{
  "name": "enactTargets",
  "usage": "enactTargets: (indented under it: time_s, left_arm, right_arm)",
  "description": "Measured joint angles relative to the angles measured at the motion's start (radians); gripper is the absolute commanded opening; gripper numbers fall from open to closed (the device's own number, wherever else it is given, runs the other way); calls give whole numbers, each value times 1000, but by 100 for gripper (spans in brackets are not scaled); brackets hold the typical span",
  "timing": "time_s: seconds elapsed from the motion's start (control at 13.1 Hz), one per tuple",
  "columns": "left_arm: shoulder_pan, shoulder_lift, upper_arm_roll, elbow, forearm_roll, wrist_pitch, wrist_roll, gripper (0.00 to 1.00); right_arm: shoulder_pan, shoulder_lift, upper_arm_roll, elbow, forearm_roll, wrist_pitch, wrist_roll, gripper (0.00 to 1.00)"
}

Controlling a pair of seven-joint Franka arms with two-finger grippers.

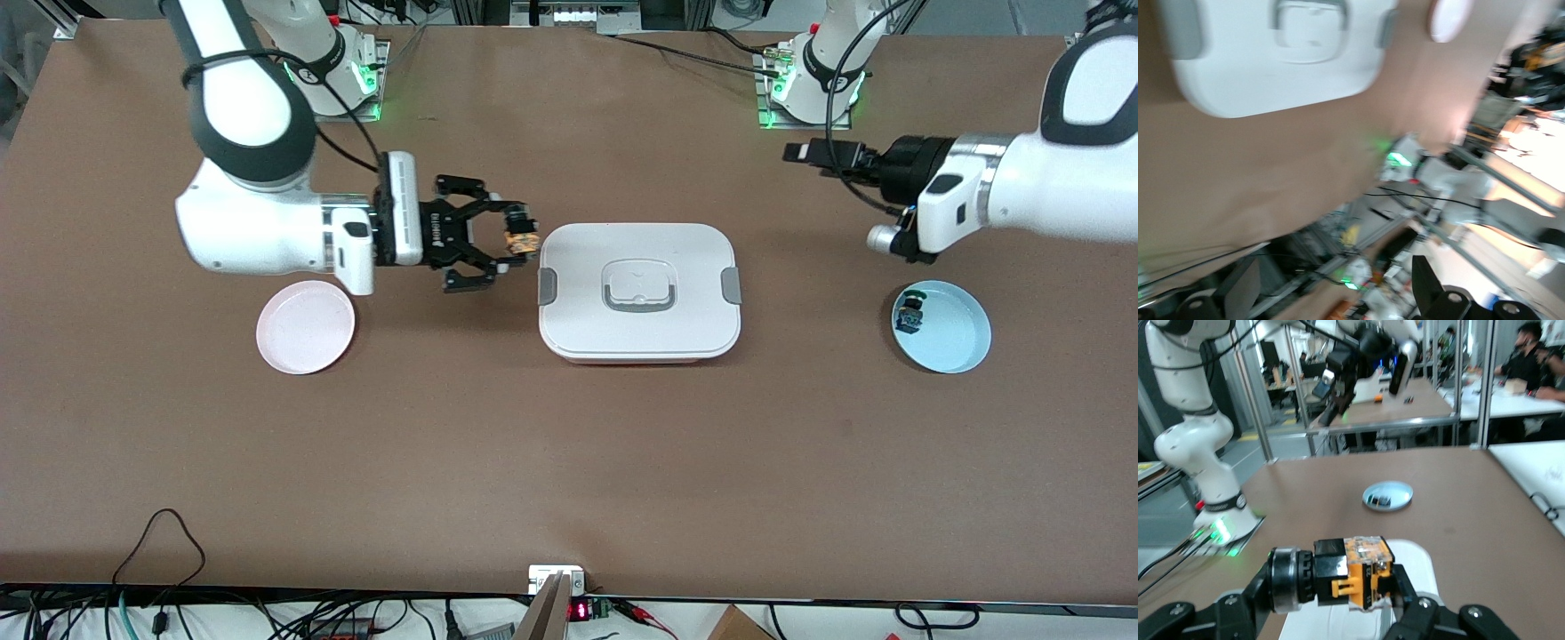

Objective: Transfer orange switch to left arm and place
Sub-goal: 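Carry the switch above the white box while the left gripper approaches, then grasp the switch with the left gripper while the right gripper opens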

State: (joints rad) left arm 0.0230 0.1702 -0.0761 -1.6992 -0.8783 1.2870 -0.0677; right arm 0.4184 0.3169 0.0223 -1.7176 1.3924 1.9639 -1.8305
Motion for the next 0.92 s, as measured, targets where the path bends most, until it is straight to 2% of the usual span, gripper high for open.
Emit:
enactTargets:
  time_s: [0.23, 0.46, 0.77, 0.92]
  left_arm:
    - [-6, 37, -41, -1, -193, 153, 19, 100]
    - [-15, 41, -126, -18, -337, 331, 172, 100]
    - [-23, 64, -178, -123, -537, 507, 451, 100]
    - [-25, 65, -216, -167, -660, 545, 493, 100]
  right_arm:
    - [73, 12, 1, 1, 193, 100, -64, 0]
    - [159, 19, 1, 21, 318, 231, -82, 0]
    - [196, 60, 1, 75, 375, 269, -83, 0]
    - [197, 67, 0, 82, 378, 272, -83, 0]
